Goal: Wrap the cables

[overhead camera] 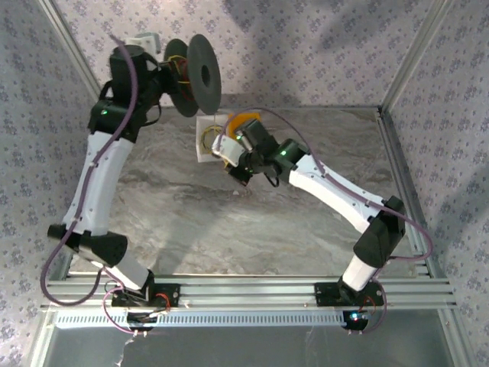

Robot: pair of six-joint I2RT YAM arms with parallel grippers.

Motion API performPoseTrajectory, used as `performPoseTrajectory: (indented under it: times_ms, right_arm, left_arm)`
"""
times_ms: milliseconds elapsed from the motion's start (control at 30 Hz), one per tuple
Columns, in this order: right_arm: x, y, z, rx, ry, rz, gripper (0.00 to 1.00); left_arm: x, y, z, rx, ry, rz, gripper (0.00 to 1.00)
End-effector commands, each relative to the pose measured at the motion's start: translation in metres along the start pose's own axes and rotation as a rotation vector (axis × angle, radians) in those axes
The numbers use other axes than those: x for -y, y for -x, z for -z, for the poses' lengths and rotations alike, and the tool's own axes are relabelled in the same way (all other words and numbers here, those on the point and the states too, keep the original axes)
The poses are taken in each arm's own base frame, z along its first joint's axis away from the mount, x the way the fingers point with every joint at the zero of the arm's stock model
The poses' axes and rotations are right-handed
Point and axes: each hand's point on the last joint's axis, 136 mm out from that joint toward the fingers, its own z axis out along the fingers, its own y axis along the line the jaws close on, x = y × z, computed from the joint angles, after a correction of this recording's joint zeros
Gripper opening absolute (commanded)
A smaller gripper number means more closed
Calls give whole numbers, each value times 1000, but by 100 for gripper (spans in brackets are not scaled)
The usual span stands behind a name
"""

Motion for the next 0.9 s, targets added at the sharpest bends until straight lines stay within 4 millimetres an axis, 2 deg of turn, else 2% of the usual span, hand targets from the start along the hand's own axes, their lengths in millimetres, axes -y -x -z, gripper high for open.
performPoseTrajectory:
  times_ms: [0, 67, 200, 367, 567, 733, 867]
  right_arm:
    - [-27, 5, 26, -54, 23, 80, 0]
    - [-27, 19, 41, -23, -1, 108, 0]
    - [-11, 48, 84, 53, -78, 126, 0]
    - [20, 74, 125, 147, -169, 130, 0]
    - [70, 75, 149, 205, -241, 88, 0]
    - [109, 64, 161, 240, -265, 33, 0]
    - [133, 53, 166, 257, -264, -13, 0]
  left_arm:
    - [-12, 31, -15, 128, 215, -92, 0]
    - [-4, 16, -32, 74, 248, -173, 0]
    - [12, -33, -66, -70, 295, -355, 0]
    - [29, -78, -78, -178, 283, -484, 0]
    - [45, -119, -66, -327, 150, -621, 0]
    - [50, -153, -38, -455, -19, -711, 0]
    - [54, -174, -11, -535, -152, -764, 0]
